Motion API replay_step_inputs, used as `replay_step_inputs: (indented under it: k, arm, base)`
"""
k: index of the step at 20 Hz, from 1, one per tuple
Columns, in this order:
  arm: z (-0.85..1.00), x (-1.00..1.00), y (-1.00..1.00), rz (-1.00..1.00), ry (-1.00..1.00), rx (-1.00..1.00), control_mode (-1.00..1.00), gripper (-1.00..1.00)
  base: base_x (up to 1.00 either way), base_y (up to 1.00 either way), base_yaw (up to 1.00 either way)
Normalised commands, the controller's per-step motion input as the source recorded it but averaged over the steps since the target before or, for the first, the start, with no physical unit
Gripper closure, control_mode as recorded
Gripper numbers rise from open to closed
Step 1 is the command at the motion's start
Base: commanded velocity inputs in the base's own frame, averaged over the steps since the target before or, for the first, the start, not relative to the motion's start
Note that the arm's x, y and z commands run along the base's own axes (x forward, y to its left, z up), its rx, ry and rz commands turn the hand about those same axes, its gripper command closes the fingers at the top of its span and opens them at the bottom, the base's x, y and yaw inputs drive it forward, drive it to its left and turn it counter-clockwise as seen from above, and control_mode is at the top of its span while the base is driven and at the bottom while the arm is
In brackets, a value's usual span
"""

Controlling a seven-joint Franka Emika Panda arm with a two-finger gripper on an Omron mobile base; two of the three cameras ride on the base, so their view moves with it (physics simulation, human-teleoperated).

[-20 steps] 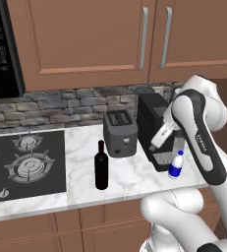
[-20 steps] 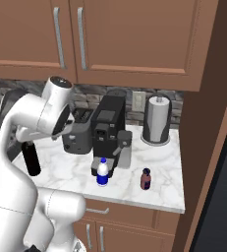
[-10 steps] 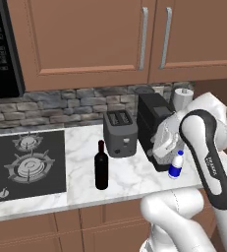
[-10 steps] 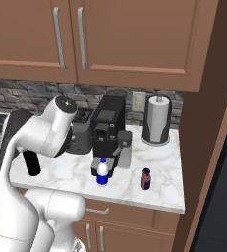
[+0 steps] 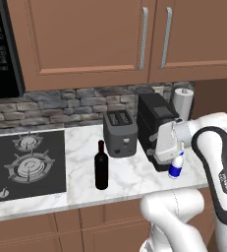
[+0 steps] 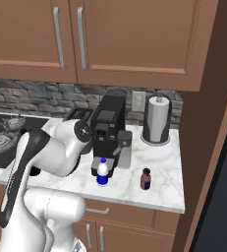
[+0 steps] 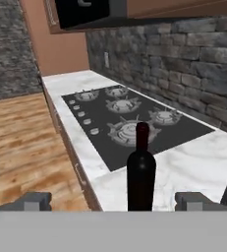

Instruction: Place the drinks on the dining counter in a tight cluster.

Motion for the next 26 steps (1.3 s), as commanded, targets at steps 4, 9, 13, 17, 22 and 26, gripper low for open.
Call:
replay_step_inputs:
  k: [4, 9, 13, 17, 22, 26]
  arm:
    - [-0.01, 0.01, 0.06, 0.04, -0.12, 0.31, -1.0, -1.0]
    - [-0.07, -0.03, 0.15, 0.1, -0.14, 0.2, -1.0, -1.0]
    - [-0.16, 0.01, 0.21, 0.13, -0.14, 0.11, -1.0, -1.0]
    - [-0.09, 0.0, 0.22, 0.1, -0.14, 0.03, -1.0, -1.0]
    - [-0.05, 0.02, 0.31, 0.03, -0.04, 0.0, -1.0, -1.0]
    - [-0.08, 0.04, 0.34, 0.03, 0.0, 0.0, -1.0, -1.0]
  base:
    - [0.0, 0.0, 0.0]
    - [0.0, 0.0, 0.0]
    - [0.0, 0.0, 0.0]
    - [0.0, 0.0, 0.0]
    - [0.0, 0.0, 0.0]
    - [0.0, 0.0, 0.0]
